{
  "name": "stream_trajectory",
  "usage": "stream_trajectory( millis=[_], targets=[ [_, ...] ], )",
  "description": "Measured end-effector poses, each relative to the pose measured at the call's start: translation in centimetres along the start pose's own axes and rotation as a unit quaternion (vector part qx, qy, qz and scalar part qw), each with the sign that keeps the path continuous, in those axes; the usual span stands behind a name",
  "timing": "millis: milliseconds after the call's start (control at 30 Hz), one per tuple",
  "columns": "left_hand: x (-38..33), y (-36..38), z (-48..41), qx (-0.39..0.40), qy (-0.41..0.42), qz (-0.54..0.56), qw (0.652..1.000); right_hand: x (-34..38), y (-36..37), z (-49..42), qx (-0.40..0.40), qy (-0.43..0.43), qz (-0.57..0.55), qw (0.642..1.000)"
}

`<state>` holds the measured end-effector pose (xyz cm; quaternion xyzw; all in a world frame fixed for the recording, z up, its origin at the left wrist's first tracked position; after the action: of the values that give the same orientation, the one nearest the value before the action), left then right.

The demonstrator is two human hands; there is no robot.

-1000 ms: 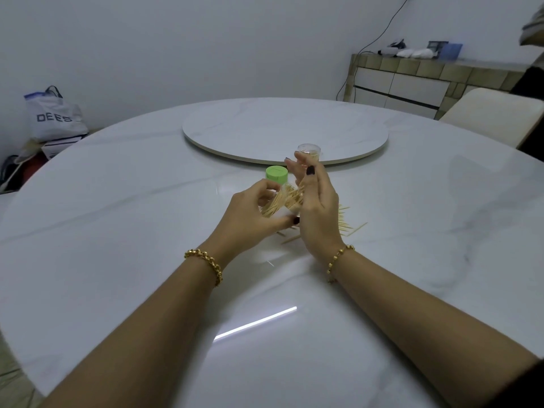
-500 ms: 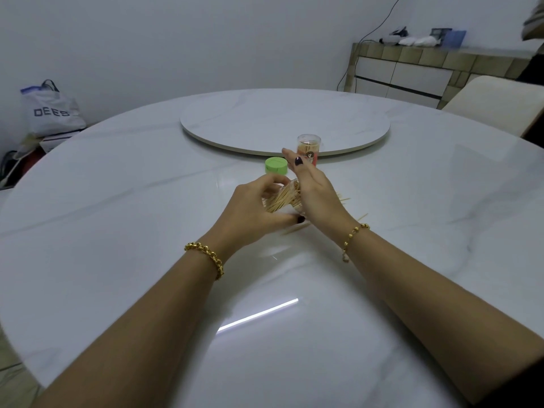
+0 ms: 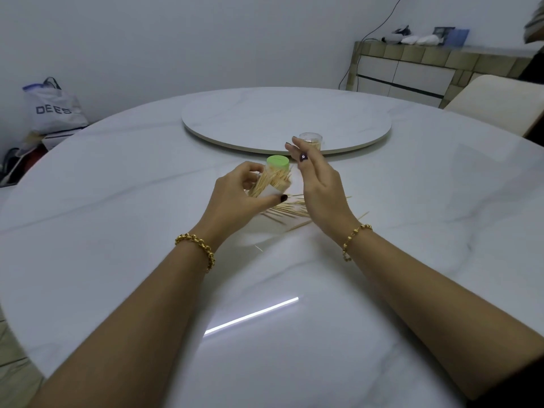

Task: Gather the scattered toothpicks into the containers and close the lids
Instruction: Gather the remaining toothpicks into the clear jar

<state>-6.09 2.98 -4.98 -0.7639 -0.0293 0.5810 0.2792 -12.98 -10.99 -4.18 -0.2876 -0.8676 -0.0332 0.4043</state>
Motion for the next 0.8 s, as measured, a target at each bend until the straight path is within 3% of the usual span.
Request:
stream_trajectory(
  millis=[333,500,667,800],
  targets=[
    [0.5,-0.8,-0.3,-0.03,-0.02,-0.003,0.999,0.6,1.1,1.4,0.076,-0.096,0.099,0.987],
    [0.5,-1.0,-0.3,-0.031,-0.025,0.001,0.999,1.2,1.1,1.8,0.065,-0.144,0.111,0.981],
    [0.5,-1.3,-0.5,-0.044,-0.024,0.005,0.999,0.5,1.3,2.1,0.108,-0.124,0.154,0.974],
    [0.6,-1.3,-0.6,-0.046,-0.024,0.011,0.999,0.3,1.1,1.8,0.088,-0.103,0.151,0.979]
  ],
)
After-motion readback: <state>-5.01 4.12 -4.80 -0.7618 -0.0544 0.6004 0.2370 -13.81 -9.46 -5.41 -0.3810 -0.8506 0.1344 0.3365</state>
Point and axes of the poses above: each hand's wrist, its own z-axis away from the middle knuckle, its own y-axis out of the palm, x = y × z, the point moved 3 cm from there along -z, towards the middle knuckle, and after that the axes turned 14 degrees about -y, right-handed, at the moved point
